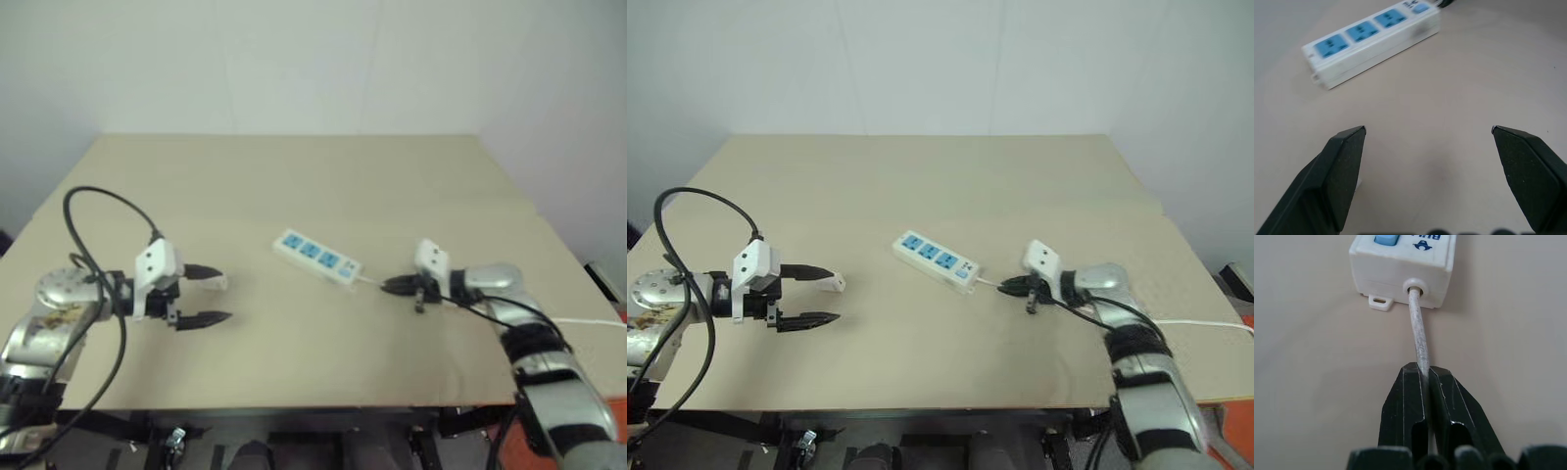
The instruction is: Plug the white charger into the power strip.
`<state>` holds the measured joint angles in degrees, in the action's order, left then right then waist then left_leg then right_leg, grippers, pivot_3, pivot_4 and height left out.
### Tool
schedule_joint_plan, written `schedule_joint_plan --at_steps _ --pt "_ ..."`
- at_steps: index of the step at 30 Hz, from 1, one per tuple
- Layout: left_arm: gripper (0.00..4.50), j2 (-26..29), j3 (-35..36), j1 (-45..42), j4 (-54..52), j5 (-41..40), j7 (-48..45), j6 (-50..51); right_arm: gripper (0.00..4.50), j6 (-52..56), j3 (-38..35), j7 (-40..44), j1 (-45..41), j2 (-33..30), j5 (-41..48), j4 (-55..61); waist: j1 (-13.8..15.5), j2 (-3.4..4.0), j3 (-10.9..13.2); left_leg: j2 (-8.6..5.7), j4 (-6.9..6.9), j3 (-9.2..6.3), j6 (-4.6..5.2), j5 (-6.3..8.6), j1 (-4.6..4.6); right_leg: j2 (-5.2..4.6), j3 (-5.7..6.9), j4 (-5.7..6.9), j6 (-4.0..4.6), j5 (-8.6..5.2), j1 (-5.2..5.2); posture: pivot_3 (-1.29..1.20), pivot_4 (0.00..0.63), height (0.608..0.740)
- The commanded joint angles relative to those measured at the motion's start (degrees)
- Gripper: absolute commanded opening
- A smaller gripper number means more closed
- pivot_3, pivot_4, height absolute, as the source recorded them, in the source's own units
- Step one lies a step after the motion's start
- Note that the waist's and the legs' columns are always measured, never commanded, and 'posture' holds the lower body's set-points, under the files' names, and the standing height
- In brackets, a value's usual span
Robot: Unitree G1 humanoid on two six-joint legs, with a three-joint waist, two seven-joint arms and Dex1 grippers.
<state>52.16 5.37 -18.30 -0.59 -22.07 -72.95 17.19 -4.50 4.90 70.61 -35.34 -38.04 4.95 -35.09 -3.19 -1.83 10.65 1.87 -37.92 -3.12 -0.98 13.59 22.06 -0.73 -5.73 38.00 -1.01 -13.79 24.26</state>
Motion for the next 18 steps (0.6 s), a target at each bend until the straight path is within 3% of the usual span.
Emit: schedule_joint_plan --at_steps 1,6,12,18 --pt "4.50 0.0 0.3 -1.1 -0.6 -0.8 -0.7 -0.6 0.02 4.9 -3.8 0.8 5.0 -2.8 4.8 11.7 -0.1 0.00 0.0 0.02 0.00 0.01 0.00 0.00 -0.03 0.01 0.00 0.00 0.00 0.00 -0.01 0.00 0.150 0.740" --pt "4.50 -1.3 -1.6 -3.2 1.0 0.3 -0.4 -1.1 0.02 5.3 -6.7 -7.7 10.4 0.7 6.7 21.4 -1.2 0.00 0.0 0.12 0.00 0.03 0.00 0.00 -0.12 0.20 -0.09 0.06 -0.17 -0.10 -0.01 0.00 0.150 0.740" --pt "4.50 -1.6 -1.5 -4.4 2.3 -0.6 -2.0 -1.4 2.04 3.3 -10.0 -7.5 15.4 3.6 13.8 29.3 -0.8 0.01 0.0 0.17 0.00 0.00 0.00 0.00 -0.08 0.25 -0.08 0.03 -0.15 -0.08 0.00 0.00 0.150 0.740" --pt "4.50 -1.6 -1.5 -4.4 2.3 -0.3 -2.0 -1.5 4.15 3.9 -9.7 -9.5 15.5 5.5 14.3 29.1 -0.8 0.01 0.0 0.08 -0.02 0.02 0.00 0.00 -0.06 0.13 -0.08 0.02 -0.10 -0.03 -0.01 0.00 0.150 0.740"
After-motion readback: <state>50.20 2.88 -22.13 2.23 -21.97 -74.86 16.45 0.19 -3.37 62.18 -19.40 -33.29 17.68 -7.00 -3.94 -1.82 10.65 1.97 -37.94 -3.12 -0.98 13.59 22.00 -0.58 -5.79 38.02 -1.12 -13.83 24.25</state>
